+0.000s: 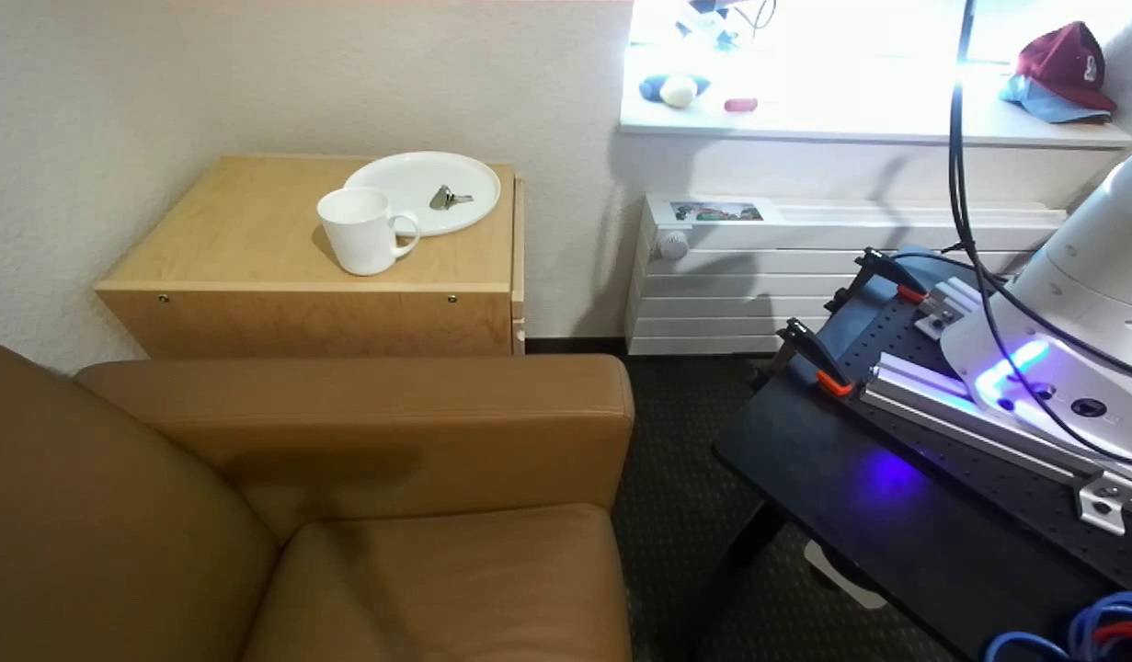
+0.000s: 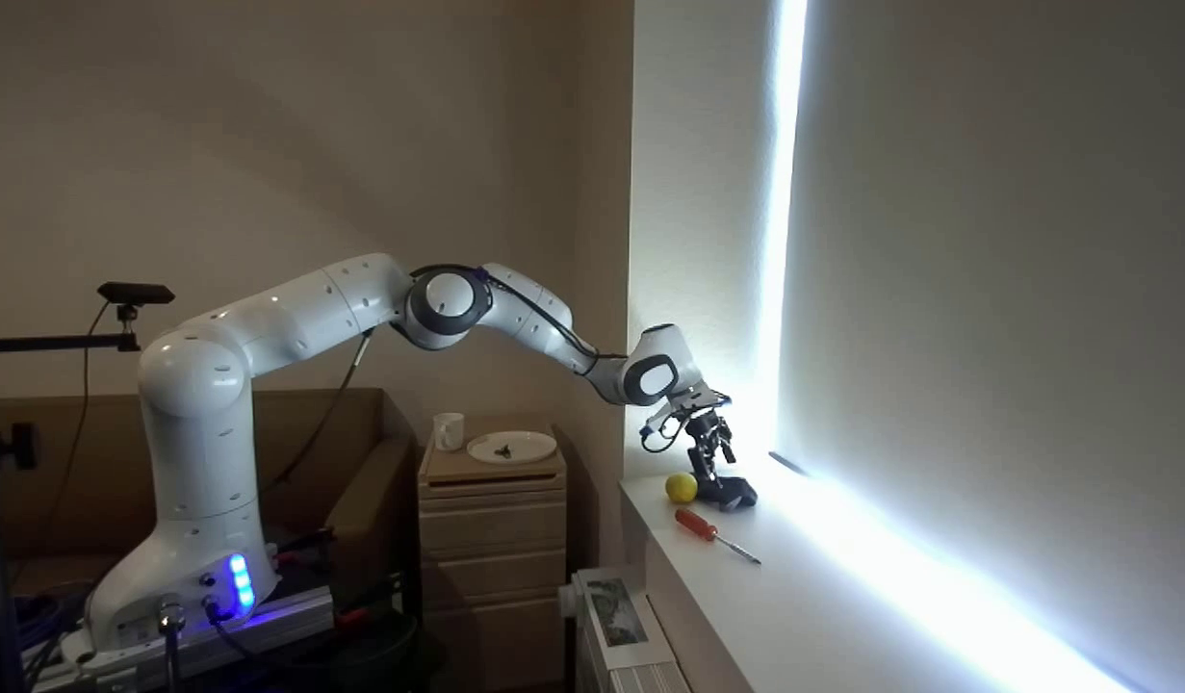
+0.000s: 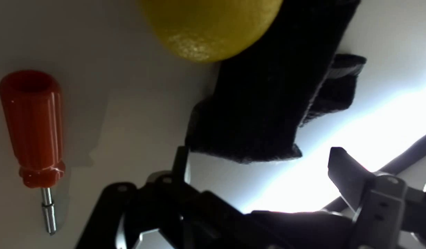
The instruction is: Put the sock on the windowsill on the armrest
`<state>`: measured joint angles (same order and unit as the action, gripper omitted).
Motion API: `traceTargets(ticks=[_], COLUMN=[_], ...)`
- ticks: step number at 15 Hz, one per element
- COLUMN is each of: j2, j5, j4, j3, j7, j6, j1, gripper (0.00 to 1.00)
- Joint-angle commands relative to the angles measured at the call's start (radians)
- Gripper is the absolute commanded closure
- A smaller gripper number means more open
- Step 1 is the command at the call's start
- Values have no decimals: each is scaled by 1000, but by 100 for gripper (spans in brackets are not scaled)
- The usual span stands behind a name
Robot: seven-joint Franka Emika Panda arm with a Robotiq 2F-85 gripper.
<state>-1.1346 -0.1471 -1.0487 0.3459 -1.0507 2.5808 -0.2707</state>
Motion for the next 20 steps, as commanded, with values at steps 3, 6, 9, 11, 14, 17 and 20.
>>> traceTargets(ticks=[3, 6, 9, 11, 14, 17, 20], j2=[-33, -52, -74, -86, -96, -100, -100], j5=[19, 10, 19, 16, 13, 13, 10], j4=[44, 74, 83, 88, 99, 102, 104], j3=[30, 4, 9, 6, 5, 9, 11], j7=[-40, -18, -30, -33, -37, -46, -59], j6=[-49, -88, -91, -89, -85, -86, -80], j1=[0, -12, -2, -4, -8, -7, -5], gripper=[0, 0, 0, 25, 41, 62, 83])
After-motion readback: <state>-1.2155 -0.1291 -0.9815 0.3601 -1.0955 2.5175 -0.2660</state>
